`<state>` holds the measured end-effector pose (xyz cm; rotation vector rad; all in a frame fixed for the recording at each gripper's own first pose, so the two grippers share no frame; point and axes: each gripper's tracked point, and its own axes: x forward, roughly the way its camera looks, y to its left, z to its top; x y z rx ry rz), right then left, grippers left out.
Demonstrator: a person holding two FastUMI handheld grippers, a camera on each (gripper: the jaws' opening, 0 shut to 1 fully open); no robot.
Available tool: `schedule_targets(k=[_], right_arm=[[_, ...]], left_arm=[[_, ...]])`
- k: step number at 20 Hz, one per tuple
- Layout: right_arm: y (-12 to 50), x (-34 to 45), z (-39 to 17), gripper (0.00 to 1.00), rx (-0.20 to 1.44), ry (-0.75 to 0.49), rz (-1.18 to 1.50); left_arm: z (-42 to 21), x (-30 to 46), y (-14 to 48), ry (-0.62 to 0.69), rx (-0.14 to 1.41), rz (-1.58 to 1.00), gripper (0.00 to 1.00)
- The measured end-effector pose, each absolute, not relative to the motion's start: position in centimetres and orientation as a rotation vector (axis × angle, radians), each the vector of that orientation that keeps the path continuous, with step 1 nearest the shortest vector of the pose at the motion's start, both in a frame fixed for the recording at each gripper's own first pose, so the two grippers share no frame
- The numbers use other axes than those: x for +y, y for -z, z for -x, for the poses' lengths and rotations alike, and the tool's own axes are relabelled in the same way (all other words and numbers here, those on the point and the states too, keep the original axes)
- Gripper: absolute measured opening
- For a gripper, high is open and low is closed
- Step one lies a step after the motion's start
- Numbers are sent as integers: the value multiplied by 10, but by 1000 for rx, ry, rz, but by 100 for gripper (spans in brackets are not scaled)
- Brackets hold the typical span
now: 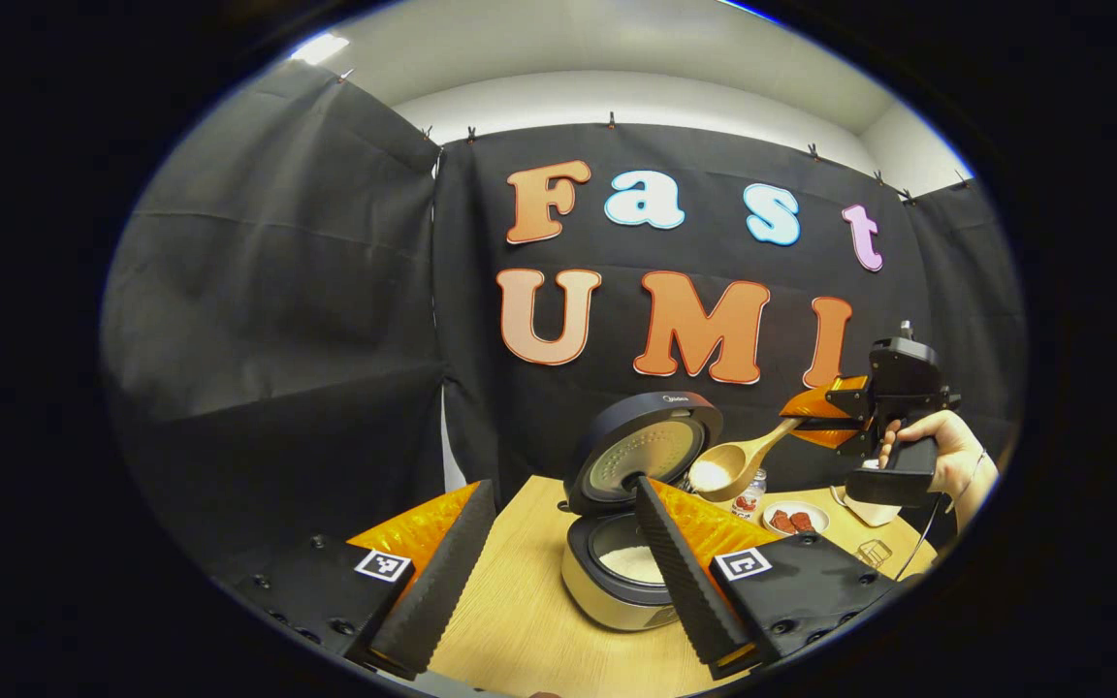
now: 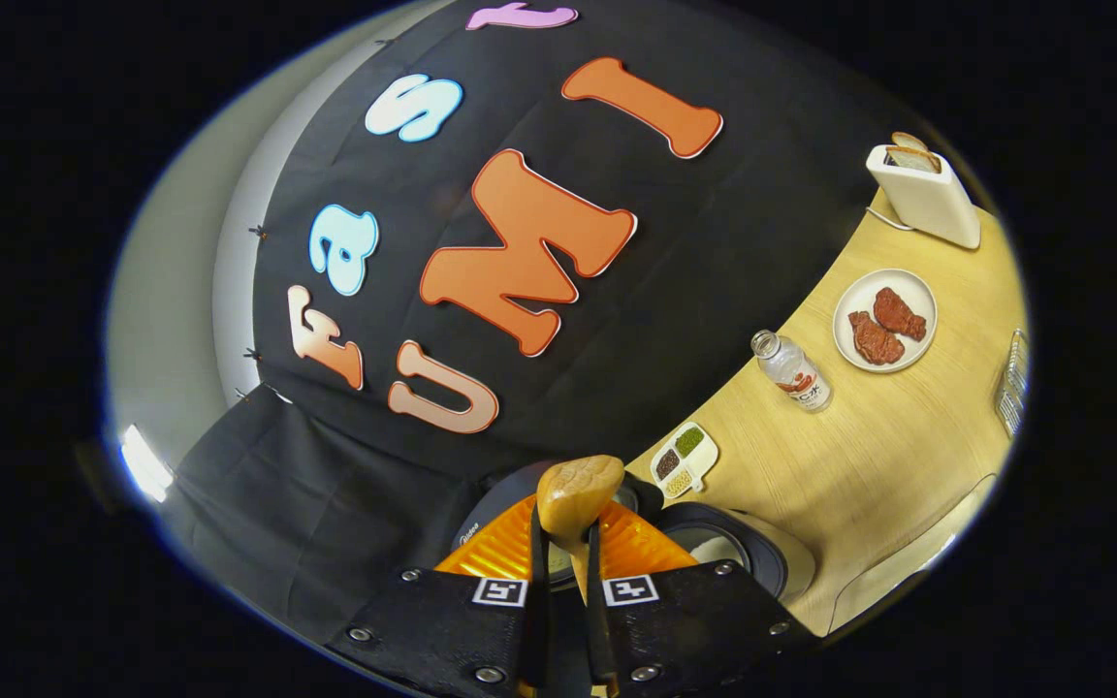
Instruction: Close the left gripper, press the button to open the rice cooker; take a wooden spoon from the chopstick holder with the right hand, scoop a spoonful of rice and pour it into the rice cooker, then put the wooden spoon back into the chopstick holder.
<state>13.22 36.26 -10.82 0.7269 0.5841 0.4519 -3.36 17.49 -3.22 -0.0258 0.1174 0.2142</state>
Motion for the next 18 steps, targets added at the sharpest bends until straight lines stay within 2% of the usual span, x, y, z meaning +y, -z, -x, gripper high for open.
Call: schedule_targets(k=[3,6,10,18], right_arm=[[107,363,-132,14,565,-462,-696],[103,365,-132,14,531,-476,-661],[101,365,-130,14,511,-489,-637],[103,372,-131,14,472,-518,-541]], left_arm=[[34,174,33,-213,115,32,100],[33,173,38,-210,128,39,95],[35,176,37,-215,130,32,100],[37,180,36,-223,129,35,100]])
